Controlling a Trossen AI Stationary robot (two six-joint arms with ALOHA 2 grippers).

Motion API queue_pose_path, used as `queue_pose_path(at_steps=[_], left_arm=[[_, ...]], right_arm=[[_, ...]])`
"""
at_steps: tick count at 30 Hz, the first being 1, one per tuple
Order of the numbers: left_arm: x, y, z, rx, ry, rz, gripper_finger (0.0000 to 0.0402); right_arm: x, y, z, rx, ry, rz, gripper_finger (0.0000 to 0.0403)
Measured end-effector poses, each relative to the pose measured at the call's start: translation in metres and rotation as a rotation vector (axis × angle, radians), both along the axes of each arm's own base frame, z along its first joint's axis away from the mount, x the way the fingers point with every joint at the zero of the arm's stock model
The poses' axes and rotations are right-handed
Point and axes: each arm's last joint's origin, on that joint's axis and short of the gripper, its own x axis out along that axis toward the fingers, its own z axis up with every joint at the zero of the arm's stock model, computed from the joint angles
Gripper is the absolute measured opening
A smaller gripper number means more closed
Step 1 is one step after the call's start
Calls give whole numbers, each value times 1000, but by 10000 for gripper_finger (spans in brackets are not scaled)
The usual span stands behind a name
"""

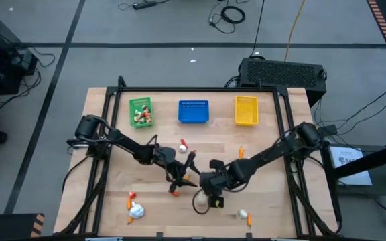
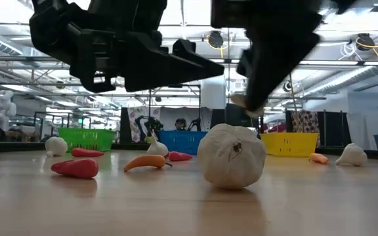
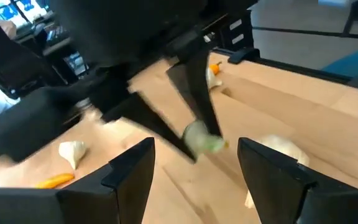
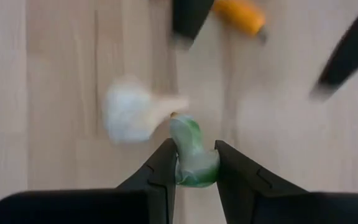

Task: Sort produce into baskets
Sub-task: Put the green mushroom into the green bin

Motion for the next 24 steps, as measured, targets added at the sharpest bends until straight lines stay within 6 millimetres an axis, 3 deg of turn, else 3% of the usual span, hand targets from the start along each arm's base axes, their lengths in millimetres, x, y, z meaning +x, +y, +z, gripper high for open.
queue_pose_path(at_steps=[6,14,24], left_arm=[[0,-2,0,-1,3,-26,238],[0,-2,1,26,-29,-27,235],[0,-2,6,65,-71,-18,179]], right_arm=[[9,-16,20,13,-122,3,80],[8,-23,26,37,-126,-35,80],[10,-23,27,51,-141,-60,80]])
